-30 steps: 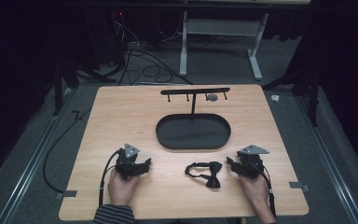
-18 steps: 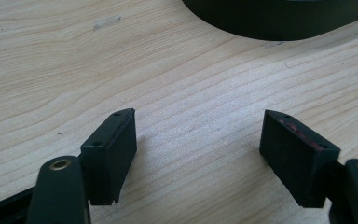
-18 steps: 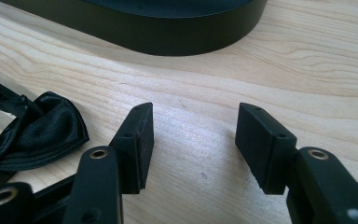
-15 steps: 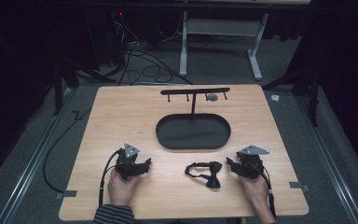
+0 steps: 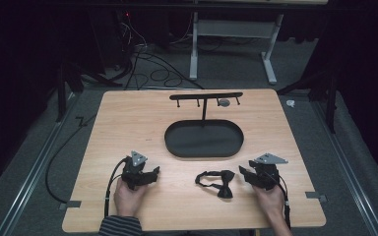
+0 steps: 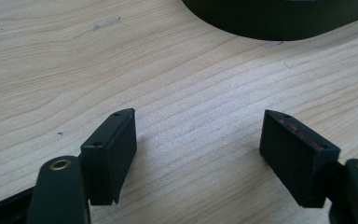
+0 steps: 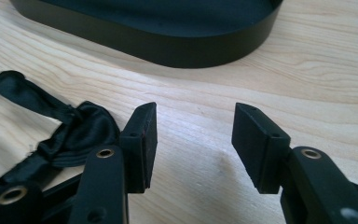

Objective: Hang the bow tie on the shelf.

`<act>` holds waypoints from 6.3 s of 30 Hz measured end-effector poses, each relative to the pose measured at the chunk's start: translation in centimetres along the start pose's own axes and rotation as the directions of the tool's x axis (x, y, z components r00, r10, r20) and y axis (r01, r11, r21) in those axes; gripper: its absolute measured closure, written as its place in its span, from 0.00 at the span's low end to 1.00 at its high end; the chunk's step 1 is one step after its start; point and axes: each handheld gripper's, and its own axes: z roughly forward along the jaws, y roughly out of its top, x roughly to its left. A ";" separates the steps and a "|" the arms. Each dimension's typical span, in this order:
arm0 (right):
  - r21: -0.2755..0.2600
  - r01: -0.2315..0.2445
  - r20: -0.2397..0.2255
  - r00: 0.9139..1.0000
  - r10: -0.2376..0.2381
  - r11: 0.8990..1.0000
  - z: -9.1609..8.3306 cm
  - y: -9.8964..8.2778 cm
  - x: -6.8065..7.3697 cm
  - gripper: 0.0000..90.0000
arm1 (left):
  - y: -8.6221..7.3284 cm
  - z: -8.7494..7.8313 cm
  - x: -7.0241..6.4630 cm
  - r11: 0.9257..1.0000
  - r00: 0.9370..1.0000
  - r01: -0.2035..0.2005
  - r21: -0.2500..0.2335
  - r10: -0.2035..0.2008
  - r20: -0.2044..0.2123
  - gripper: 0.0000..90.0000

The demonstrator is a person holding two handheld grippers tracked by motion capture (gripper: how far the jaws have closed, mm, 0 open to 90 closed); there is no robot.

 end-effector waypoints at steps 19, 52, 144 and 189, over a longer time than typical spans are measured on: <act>-0.020 0.049 -0.086 0.995 -0.050 0.999 -1.1 1.4 2.5 0.59 | 0.0 0.0 0.0 1.000 1.000 0.000 0.000 0.000 0.000 0.31; 0.064 0.171 -0.230 0.961 -0.152 0.983 3.1 3.0 7.6 0.55 | 0.0 0.0 0.0 1.000 1.000 -0.001 0.000 0.001 0.000 0.31; -0.108 0.206 -0.163 0.961 -0.222 0.973 -2.8 7.5 4.7 0.95 | 0.0 0.0 0.0 1.000 1.000 0.000 -0.001 0.000 0.001 0.31; -0.162 0.157 -0.132 0.975 -0.179 0.974 -3.1 12.4 2.5 0.95 | 0.0 0.0 0.0 1.000 1.000 0.001 0.001 -0.001 0.002 0.31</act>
